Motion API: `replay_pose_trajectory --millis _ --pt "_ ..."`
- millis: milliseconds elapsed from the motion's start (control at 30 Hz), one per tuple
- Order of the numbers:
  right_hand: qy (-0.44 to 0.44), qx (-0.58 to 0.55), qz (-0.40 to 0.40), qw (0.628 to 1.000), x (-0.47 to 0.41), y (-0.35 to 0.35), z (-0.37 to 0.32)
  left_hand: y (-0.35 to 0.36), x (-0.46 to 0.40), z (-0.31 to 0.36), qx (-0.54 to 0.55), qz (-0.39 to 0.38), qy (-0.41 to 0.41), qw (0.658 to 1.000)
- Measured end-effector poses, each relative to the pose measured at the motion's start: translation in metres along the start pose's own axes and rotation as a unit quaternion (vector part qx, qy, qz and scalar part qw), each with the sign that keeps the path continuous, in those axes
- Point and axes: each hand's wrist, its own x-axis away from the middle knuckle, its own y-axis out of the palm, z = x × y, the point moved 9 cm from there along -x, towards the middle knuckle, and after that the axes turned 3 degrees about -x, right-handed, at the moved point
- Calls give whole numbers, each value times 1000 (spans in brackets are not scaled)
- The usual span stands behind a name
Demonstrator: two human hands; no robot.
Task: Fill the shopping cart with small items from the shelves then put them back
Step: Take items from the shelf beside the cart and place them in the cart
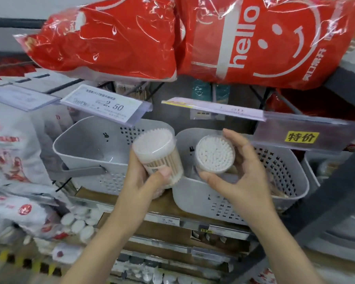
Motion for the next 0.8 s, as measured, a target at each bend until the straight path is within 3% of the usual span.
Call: replay_pose_trajectory --millis 200,300,467,633,800 --pt "-98 -5 -40 994 16 55 -30 -68 54 -7 -26 151 -44 987" --pt "-97 -20 -113 989 25 102 -39 -111 85 -12 -37 226 -77 970" --pt "40 -121 -243 962 49 203 -18 -187 153 -8 -71 368 -118 920" --pt "154 -180 -339 910 91 317 -19 -268 245 1 -80 481 -180 854" --pt "202 -228 -437 846 150 431 -42 -354 336 19 -89 566 -192 797"
